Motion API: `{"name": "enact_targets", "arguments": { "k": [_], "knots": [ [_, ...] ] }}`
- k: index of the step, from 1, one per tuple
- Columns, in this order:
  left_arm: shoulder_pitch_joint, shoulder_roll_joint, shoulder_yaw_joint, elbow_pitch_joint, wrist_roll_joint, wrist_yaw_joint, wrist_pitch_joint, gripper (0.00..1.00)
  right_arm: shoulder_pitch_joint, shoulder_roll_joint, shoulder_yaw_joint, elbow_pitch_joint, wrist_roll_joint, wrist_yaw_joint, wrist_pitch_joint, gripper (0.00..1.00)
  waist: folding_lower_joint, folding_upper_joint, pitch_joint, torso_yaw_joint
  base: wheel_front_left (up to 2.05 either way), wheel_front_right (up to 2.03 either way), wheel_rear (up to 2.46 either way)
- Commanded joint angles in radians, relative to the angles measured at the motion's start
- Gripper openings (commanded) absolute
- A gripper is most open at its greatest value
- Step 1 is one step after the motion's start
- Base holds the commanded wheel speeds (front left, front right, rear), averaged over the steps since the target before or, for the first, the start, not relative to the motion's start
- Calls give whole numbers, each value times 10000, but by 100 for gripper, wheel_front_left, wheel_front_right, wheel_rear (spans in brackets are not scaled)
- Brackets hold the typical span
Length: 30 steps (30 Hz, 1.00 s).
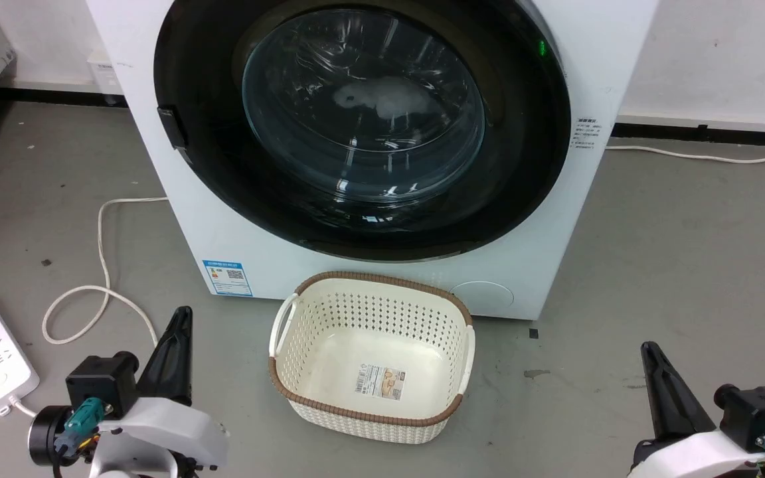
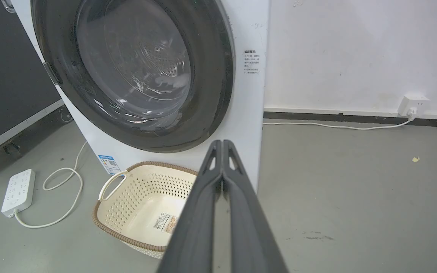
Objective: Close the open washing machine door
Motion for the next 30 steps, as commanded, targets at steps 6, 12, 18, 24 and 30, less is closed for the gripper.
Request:
{"name": "enact_targets", "arguments": {
  "k": [6, 12, 18, 24, 30],
  "knots": [
    [157, -283, 191, -45, 395, -146, 93, 0, -140, -8, 61, -86, -171, -2, 79, 0, -1, 0, -1, 33, 0, 0, 0],
    [193, -484, 338, -54, 693, -244, 165, 0, -168, -10, 95, -101, -256, -2, 136, 0, -1, 0, -3, 67, 0, 0, 0],
    [229, -684, 484, -63, 988, -342, 237, 0, -196, -11, 129, -116, -340, -3, 192, 0, -1, 0, -5, 100, 0, 0, 0],
    [266, -884, 631, -72, 1285, -439, 309, 0, -224, -12, 164, -130, -425, -3, 248, 0, -1, 0, -6, 134, 0, 0, 0],
    [302, -1085, 778, -81, 1583, -537, 381, 0, -252, -13, 198, -145, -511, -3, 304, 0, -1, 0, -8, 168, 0, 0, 0]
  ]
}}
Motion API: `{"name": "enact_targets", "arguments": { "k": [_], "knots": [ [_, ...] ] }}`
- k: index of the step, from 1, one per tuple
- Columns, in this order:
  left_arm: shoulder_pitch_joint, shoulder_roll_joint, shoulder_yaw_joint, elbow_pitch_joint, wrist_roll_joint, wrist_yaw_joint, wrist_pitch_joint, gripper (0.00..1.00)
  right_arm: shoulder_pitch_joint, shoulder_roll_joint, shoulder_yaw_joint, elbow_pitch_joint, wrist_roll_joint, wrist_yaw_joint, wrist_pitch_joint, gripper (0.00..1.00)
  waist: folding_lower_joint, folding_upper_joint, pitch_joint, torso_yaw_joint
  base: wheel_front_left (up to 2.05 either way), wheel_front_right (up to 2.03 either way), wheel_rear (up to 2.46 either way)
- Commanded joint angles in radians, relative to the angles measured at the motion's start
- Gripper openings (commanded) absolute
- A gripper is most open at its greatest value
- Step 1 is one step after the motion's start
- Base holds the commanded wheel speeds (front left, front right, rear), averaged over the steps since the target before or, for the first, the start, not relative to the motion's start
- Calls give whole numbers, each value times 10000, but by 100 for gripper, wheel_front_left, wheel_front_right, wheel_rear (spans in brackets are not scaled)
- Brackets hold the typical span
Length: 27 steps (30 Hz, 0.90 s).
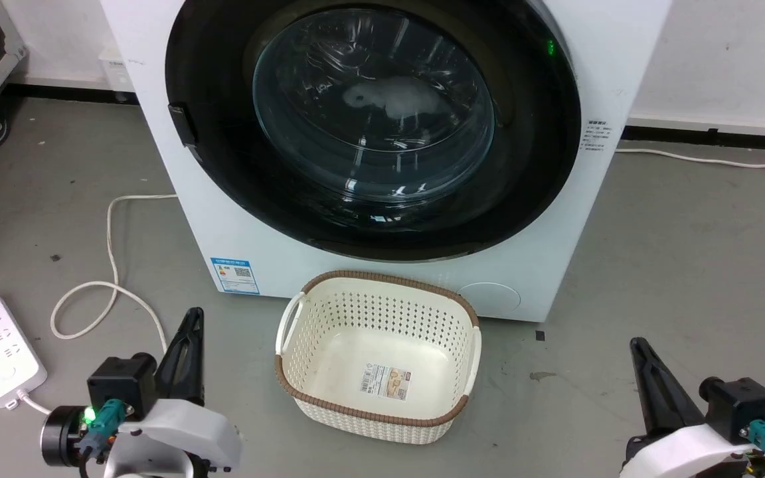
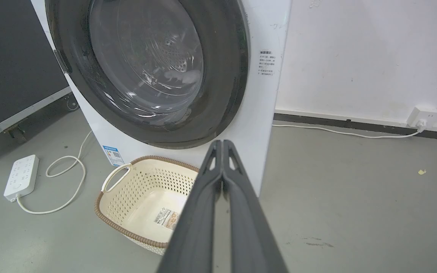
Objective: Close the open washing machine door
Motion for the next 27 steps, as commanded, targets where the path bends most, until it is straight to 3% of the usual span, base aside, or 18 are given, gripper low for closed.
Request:
{"name": "enact_targets", "arguments": {
  "k": [1, 27],
  "knots": [
    [170, -115, 81, -44, 173, -66, 36, 0, -118, -13, 24, -77, -78, -3, 20, 0, -1, 0, 0, 7, 0, 0, 0],
    [333, -1016, 741, -85, 1509, -506, 361, 0, -245, -18, 178, -144, -460, -4, 274, 0, -1, 0, -8, 158, 0, 0, 0]
  ]
}}
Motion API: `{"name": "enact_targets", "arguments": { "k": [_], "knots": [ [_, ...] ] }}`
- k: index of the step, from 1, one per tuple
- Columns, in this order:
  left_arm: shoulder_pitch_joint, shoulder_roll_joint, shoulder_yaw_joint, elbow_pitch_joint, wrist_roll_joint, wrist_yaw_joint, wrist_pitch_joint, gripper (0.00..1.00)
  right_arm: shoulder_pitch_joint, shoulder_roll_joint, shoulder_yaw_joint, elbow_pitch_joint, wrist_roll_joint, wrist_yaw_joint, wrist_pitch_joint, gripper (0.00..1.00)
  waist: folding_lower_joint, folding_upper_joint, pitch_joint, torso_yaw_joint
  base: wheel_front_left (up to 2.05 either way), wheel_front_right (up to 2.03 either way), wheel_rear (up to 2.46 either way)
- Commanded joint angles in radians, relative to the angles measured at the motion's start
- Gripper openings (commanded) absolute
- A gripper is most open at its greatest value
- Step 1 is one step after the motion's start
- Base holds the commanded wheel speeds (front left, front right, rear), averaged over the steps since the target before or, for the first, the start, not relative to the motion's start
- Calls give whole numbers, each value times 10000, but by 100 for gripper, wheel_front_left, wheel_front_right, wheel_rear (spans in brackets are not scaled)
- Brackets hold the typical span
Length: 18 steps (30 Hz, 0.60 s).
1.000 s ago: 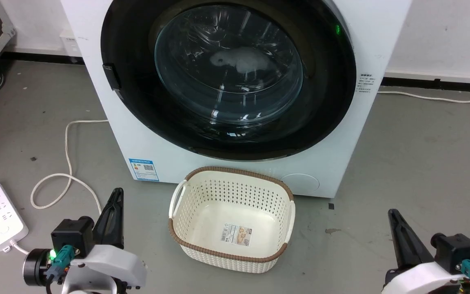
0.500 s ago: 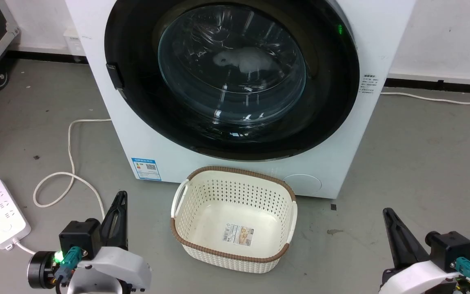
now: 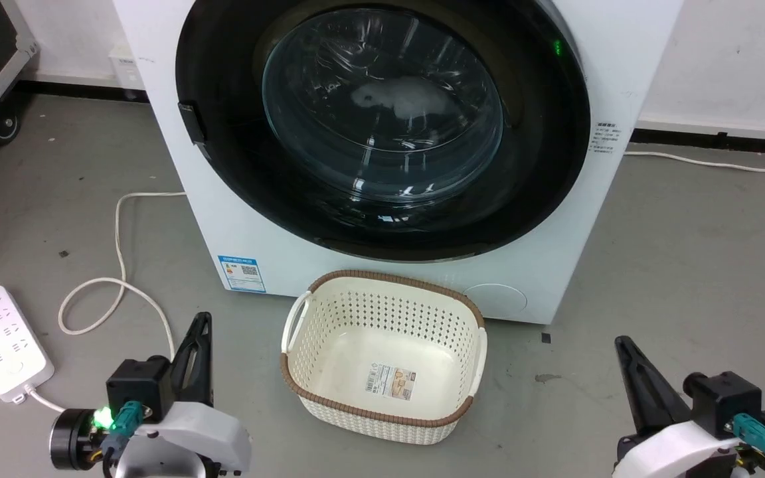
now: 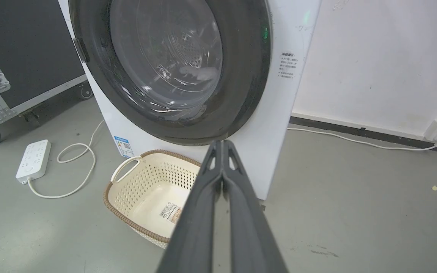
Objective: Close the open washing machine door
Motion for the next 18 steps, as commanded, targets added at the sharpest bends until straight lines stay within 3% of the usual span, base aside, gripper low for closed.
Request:
{"name": "enact_targets", "arguments": {
  "k": [1, 18],
  "knots": [
    [178, -133, 98, -44, 199, -58, 29, 0, -158, -18, 36, -77, -106, -4, 51, 0, 0, -1, 0, 9, 0, 0, 0],
    [280, -700, 513, -70, 1040, -335, 233, 0, -238, -22, 133, -119, -347, -5, 211, 0, 0, -1, -5, 104, 0, 0, 0]
  ]
}}
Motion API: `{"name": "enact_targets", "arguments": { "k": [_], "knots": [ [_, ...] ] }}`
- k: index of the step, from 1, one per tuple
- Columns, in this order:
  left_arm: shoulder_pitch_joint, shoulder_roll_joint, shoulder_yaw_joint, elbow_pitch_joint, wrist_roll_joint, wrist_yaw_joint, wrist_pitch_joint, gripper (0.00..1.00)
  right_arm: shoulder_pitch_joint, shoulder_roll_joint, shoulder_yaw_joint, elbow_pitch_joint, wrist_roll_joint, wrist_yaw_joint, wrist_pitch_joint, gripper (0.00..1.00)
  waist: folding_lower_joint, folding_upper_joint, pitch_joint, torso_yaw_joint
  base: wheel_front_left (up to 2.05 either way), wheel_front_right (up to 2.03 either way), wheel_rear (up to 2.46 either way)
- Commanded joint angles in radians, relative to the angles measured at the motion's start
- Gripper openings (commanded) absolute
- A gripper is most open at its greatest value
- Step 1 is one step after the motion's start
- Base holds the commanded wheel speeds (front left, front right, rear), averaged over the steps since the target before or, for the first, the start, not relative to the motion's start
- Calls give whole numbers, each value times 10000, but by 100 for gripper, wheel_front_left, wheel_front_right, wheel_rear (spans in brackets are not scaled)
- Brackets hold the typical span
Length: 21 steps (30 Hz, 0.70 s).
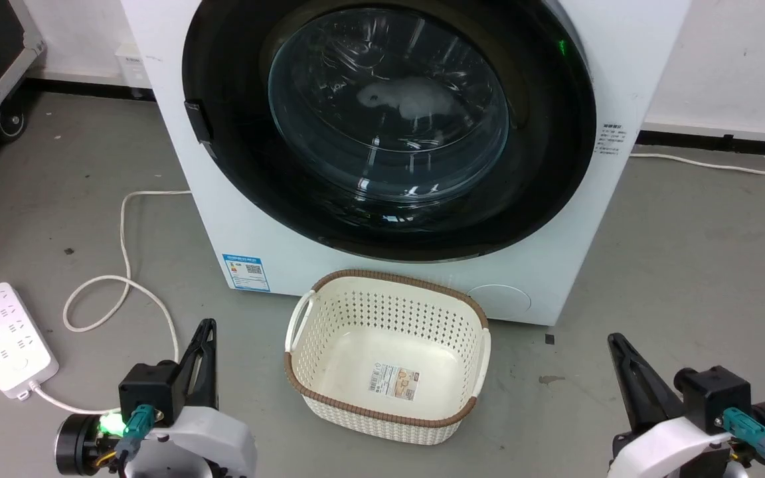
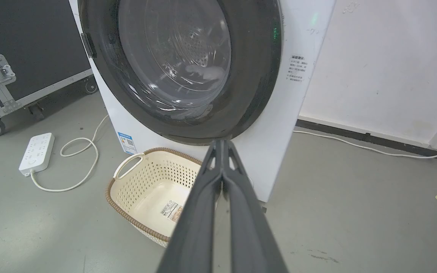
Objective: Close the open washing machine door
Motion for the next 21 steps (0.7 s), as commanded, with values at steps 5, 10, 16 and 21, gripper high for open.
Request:
{"name": "enact_targets", "arguments": {
  "k": [5, 10, 16, 21],
  "knots": [
    [165, -273, 202, -64, 381, -144, 104, 0, -154, -23, 57, -89, -165, -7, 87, 0, -1, 0, -2, 33, 0, 0, 0],
    [195, -440, 324, -71, 628, -225, 164, 0, -177, -24, 85, -102, -236, -7, 134, 0, -1, 0, -3, 61, 0, 0, 0],
    [197, -452, 333, -72, 645, -231, 168, 0, -179, -24, 87, -103, -241, -7, 137, 0, -1, 0, -3, 63, 0, 0, 0],
    [197, -452, 333, -72, 645, -231, 168, 0, -179, -24, 87, -103, -241, -7, 137, 0, -1, 0, -3, 63, 0, 0, 0]
  ]
}}
